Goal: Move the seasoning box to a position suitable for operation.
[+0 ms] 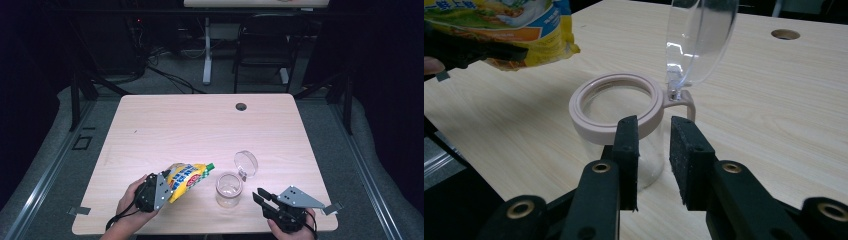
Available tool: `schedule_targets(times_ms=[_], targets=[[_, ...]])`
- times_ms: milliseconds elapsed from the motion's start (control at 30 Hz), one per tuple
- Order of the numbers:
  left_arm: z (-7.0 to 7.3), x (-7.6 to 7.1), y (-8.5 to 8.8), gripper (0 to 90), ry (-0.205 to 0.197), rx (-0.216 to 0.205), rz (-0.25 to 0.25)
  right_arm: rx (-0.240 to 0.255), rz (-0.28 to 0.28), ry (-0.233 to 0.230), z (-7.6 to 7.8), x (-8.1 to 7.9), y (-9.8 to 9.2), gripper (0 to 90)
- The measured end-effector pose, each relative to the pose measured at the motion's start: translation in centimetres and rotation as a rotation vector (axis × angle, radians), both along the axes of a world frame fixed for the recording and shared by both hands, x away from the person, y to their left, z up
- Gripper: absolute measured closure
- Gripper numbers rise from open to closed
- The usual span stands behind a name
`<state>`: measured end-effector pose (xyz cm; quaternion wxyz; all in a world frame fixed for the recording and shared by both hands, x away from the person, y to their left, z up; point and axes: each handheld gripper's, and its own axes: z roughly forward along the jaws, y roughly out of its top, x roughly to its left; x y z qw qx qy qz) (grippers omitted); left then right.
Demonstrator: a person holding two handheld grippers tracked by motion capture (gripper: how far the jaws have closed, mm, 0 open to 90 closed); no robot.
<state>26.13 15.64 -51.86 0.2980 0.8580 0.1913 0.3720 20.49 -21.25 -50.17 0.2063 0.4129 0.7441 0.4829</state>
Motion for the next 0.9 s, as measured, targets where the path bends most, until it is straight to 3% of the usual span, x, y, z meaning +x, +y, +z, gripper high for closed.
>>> schedule_targets(times_ms=[367,667,900], targets=[[0.1,0.1,-0.5,62.2,-0.014,0.028,-0.010,0.017,0.020,-0.008,0.6,0.1,0.4,73.5],[0.8,0.0,-1.3,62.2,-0.054,0.056,-0.023,0.016,0.059,-0.018,1.9,0.2,1.4,73.6],[0.7,0.0,-2.0,62.3,-0.083,0.107,-0.032,0.015,0.092,-0.030,2.3,0.9,2.7,73.6]])
